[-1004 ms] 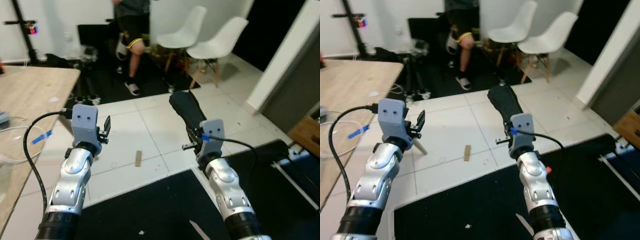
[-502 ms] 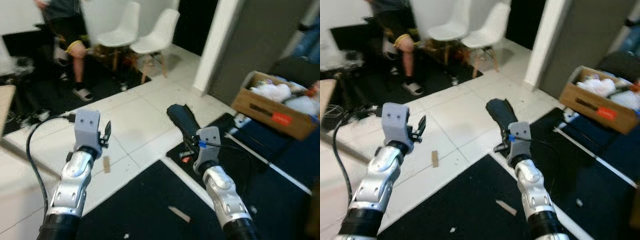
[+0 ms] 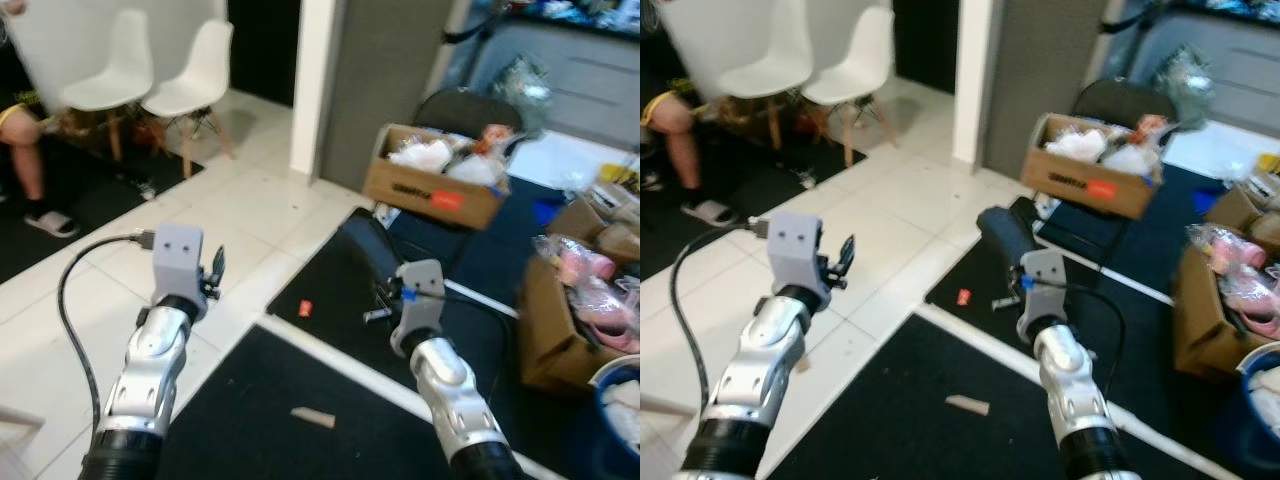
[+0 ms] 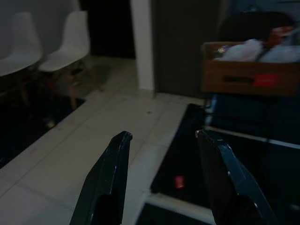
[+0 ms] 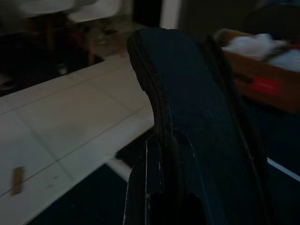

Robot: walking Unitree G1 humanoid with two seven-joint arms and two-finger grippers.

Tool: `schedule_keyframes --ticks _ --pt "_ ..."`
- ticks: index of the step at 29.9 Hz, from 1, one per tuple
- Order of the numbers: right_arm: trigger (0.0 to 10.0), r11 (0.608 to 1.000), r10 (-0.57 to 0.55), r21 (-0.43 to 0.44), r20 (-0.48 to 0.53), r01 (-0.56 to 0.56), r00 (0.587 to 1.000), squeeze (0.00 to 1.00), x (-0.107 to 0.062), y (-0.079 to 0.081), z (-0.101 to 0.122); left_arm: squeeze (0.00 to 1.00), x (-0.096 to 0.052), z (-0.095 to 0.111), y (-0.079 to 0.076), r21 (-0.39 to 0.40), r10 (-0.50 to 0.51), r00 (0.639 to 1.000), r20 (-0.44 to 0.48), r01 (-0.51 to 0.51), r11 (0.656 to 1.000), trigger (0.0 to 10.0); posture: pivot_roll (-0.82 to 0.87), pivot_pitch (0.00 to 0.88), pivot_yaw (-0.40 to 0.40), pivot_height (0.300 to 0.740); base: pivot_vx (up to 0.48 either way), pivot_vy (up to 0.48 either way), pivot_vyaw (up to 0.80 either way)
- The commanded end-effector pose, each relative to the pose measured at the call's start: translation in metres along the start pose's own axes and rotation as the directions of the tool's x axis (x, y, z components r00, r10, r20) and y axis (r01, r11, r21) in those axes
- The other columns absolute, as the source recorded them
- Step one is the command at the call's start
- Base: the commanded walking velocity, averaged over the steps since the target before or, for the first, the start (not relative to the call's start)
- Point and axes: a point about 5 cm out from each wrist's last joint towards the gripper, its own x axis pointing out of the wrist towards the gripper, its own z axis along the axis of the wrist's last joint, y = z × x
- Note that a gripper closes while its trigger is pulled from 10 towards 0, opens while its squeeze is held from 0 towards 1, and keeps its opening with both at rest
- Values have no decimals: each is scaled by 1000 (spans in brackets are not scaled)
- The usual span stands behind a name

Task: Picking trash to rubbish bin

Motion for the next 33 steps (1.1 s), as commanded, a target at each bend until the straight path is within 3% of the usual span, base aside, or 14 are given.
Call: schedule_keyframes --ticks 1,6,11,19,23,27,29,33 --pt "10000 1000 14 8 -4 -14 1000 0 -1 3 -2 0 -2 -6 -1 5 4 1000 -16 -4 1000 10000 -39 0 -57 740 0 0 -800" --pt "10000 998 64 0 -15 -64 998 0 -2 12 -5 0 -3 -8 -1 5 4 1000 -18 -3 1000 10000 -46 0 -60 740 0 0 -800" --pt "10000 998 53 23 -25 -52 998 0 -3 10 -8 0 -5 -10 -7 55 -31 999 -22 32 998 10000 -39 0 -59 740 0 0 -800" --pt "10000 998 56 23 -42 -55 998 0 -2 8 -12 0 -5 -17 -10 -14 -33 997 -74 32 999 10000 -50 0 -54 740 0 0 -800" --pt "10000 998 54 36 -44 -52 998 0 -2 7 -12 0 -5 -16 -14 42 -64 996 -60 67 997 10000 -45 0 -55 740 0 0 -800" --pt "10000 998 56 35 -46 -55 997 0 -2 8 -12 0 -6 -16 -13 18 -47 998 -51 48 999 10000 -55 0 -52 740 0 0 -800" --pt "10000 992 84 105 -89 -75 992 0 -4 10 -18 0 -6 -17 -17 -28 -52 997 -66 50 998 10000 -46 0 -63 740 0 0 0" --pt "10000 991 100 101 -100 -90 990 0 -5 11 -21 0 -8 -17 -16 -50 -40 997 -63 37 998 10000 -51 9 -64 740 0 0 0"
